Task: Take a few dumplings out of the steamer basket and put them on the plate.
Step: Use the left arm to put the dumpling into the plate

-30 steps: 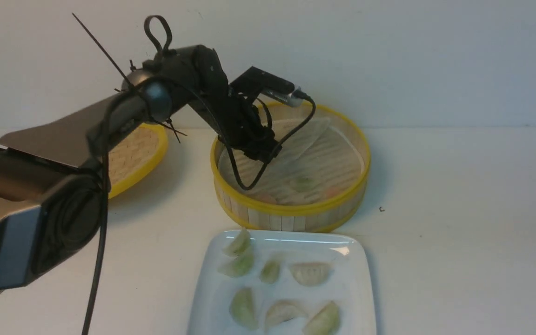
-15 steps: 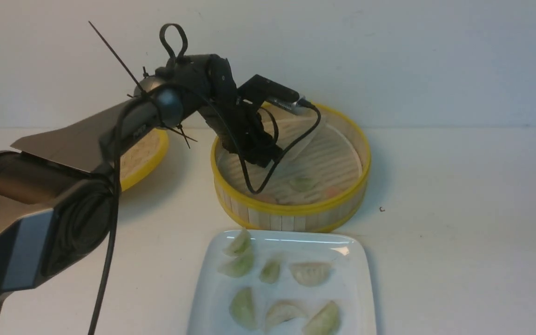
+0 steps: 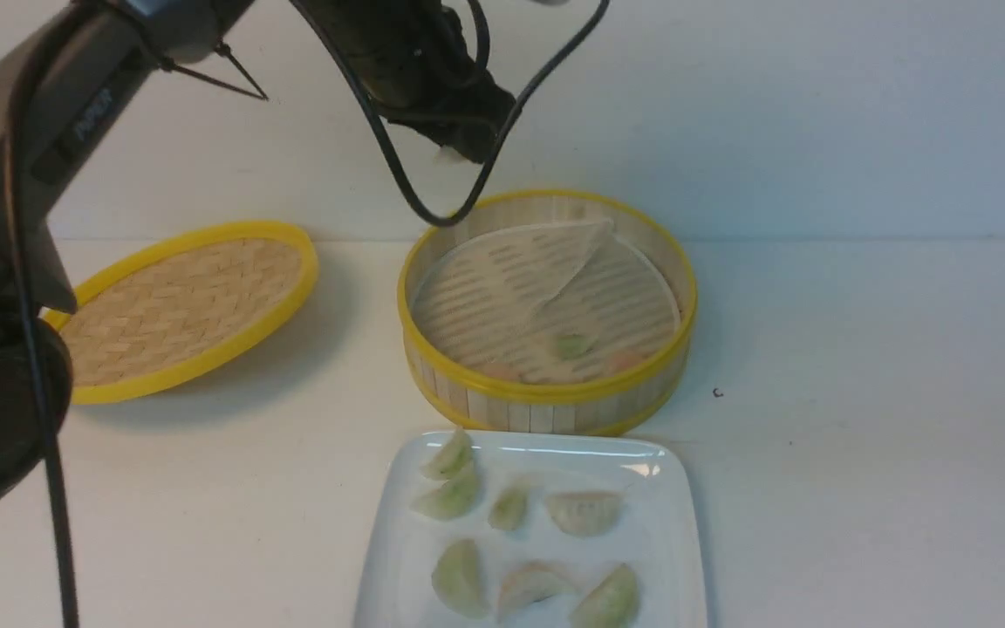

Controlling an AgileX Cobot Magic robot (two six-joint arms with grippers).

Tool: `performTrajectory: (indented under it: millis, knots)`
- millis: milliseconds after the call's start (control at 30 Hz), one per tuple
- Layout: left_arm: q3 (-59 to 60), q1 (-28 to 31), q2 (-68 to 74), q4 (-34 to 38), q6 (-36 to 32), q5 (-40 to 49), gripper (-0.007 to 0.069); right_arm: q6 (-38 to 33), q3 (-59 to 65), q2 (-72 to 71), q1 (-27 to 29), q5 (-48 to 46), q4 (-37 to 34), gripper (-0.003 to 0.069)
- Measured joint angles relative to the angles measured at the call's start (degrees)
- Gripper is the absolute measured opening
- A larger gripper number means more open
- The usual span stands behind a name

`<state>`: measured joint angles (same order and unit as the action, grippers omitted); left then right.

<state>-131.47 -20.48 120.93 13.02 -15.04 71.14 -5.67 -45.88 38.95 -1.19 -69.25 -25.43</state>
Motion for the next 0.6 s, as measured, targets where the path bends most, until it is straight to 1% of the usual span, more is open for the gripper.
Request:
performTrajectory:
  millis: [100,167,200,233,300,333,367,433,500,600]
  knots:
    - [6.5,0.0,-6.2,0.2,4.0,0.0,0.0194,0.0,0.0,0.0,0.0,-1.0,0.0,-0.001]
    - [12.8,-0.1,-10.9,0.5,4.6,0.0,0.0194,-0.4,0.0,0.0,0.0,-1.4,0.0,-0.001]
    - [13.6,-0.2,-11.4,0.5,4.6,0.0,0.0193,-0.5,0.0,0.0,0.0,-1.4,0.0,-0.001]
    - [20.6,-0.5,-16.2,0.5,4.9,0.0,0.0193,-1.2,0.0,0.0,0.0,-1.6,0.0,-0.001]
    - [31.3,-1.4,-20.9,0.5,5.3,0.0,0.0193,-2.1,0.0,0.0,0.0,-1.6,0.0,-0.001]
    - [31.3,-1.4,-21.3,0.5,5.4,0.0,0.0193,-2.2,0.0,0.0,0.0,-1.6,0.0,-0.001]
    - [39.4,-2.6,-23.8,0.5,5.7,-0.1,0.0193,-2.5,0.0,0.0,0.0,-1.6,0.0,-0.001]
    - [48.9,-4.9,-26.5,0.5,5.9,-0.3,0.0193,-2.8,0.0,0.0,0.0,-1.6,0.0,-0.001]
    - [56.3,-7.2,-27.5,0.5,5.9,-3.0,0.0193,-3.0,0.0,0.0,0.0,-1.5,0.0,-0.001]
    - [65.1,-9.9,-27.7,0.7,5.9,-9.8,0.0193,-3.5,0.0,0.0,0.0,-0.9,0.0,-0.001]
